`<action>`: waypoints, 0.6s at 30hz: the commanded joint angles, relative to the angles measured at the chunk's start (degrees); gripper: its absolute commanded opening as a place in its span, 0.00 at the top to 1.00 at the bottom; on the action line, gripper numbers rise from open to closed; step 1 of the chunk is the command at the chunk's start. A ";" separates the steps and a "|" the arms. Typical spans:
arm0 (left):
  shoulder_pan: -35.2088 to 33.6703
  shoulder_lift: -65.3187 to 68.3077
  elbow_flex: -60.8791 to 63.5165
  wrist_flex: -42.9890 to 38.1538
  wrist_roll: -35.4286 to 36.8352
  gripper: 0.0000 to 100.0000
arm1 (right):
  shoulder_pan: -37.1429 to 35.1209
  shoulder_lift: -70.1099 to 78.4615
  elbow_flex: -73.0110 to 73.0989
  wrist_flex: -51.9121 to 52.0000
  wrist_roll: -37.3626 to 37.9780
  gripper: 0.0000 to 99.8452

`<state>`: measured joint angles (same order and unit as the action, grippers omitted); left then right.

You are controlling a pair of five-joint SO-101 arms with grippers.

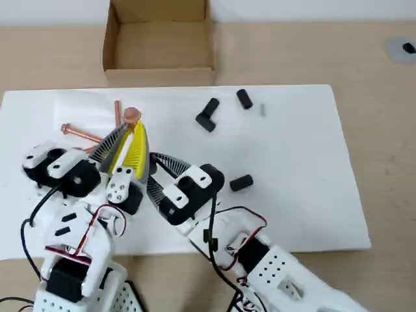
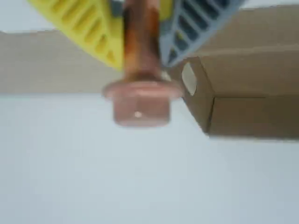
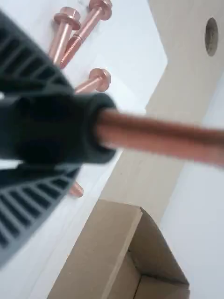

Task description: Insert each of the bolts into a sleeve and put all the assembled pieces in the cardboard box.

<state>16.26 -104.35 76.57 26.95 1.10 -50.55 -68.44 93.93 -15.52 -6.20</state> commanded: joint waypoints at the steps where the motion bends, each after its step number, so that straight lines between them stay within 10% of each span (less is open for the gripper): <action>1: -0.62 -0.57 0.26 -5.27 -0.26 0.99 | -0.22 -1.54 -0.57 -1.49 0.00 0.99; 18: -0.26 -0.57 2.20 -0.62 -0.18 0.99 | -0.13 -1.54 -0.57 -1.49 0.00 0.99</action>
<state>16.18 -104.44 79.74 23.96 1.10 -50.55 -68.44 93.93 -15.52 -6.20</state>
